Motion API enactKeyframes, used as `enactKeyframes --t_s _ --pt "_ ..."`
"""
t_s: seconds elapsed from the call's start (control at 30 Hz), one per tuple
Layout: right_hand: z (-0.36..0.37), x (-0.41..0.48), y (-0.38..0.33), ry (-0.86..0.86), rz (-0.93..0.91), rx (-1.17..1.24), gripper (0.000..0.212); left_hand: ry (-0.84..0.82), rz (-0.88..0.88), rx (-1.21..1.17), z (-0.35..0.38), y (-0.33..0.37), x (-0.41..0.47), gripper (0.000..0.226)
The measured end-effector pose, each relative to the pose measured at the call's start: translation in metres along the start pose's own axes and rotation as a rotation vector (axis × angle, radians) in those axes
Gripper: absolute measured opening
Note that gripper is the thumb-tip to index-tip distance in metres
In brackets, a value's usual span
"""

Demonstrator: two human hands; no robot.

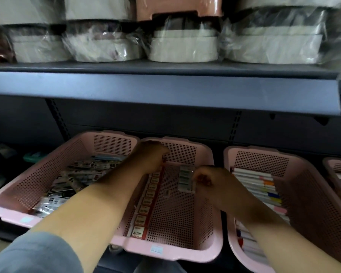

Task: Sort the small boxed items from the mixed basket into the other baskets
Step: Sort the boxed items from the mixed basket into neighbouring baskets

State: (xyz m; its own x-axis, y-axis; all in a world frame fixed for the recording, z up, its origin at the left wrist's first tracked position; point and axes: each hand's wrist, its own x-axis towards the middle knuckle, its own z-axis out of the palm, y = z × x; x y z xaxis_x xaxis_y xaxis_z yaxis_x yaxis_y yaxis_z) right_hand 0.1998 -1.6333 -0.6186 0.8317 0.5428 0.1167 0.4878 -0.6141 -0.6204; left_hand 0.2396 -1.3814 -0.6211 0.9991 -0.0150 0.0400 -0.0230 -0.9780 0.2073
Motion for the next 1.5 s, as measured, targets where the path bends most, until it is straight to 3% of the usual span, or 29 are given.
enactKeyframes --t_s 0.1,0.3,0.5,0.77,0.87,0.97,1.07,1.17,1.23,1.37,1.5 --pt "-0.018 -0.002 0.003 0.069 0.009 0.033 0.014 0.037 0.085 0.15 -0.016 0.025 -0.014 0.041" --pt "-0.071 -0.019 0.033 0.243 0.004 -0.044 0.01 0.102 0.267 0.029 -0.02 0.115 -0.026 0.037" --pt "-0.143 -0.085 0.091 0.332 0.16 -0.198 0.008 0.164 0.42 -0.107 -0.008 0.233 -0.022 0.051" --pt "-0.213 -0.199 0.186 0.418 0.508 -0.226 0.011 0.078 0.687 -0.172 0.044 0.396 -0.019 0.041" --pt "-0.231 -0.235 0.213 0.384 0.677 -0.358 0.015 0.016 0.739 -0.269 0.071 0.445 -0.023 0.037" --pt "-0.242 -0.264 0.231 0.359 0.767 -0.271 0.026 -0.066 0.751 -0.272 0.098 0.478 -0.023 0.038" --pt "-0.236 -0.276 0.25 0.203 0.861 -0.278 0.045 -0.175 0.695 -0.25 0.118 0.489 -0.022 0.04" --pt "-0.228 -0.276 0.267 0.108 0.924 -0.289 0.049 -0.24 0.618 -0.193 0.126 0.494 -0.022 0.025" --pt "-0.226 -0.274 0.273 0.052 0.924 -0.305 0.044 -0.275 0.63 -0.106 0.124 0.496 -0.023 0.018" --pt "-0.221 -0.269 0.283 -0.045 0.931 -0.41 0.027 -0.385 0.718 0.103 0.117 0.498 -0.028 0.035" --pt "-0.222 -0.27 0.283 -0.098 0.901 -0.48 0.014 -0.443 0.765 0.159 0.116 0.499 -0.026 0.048"
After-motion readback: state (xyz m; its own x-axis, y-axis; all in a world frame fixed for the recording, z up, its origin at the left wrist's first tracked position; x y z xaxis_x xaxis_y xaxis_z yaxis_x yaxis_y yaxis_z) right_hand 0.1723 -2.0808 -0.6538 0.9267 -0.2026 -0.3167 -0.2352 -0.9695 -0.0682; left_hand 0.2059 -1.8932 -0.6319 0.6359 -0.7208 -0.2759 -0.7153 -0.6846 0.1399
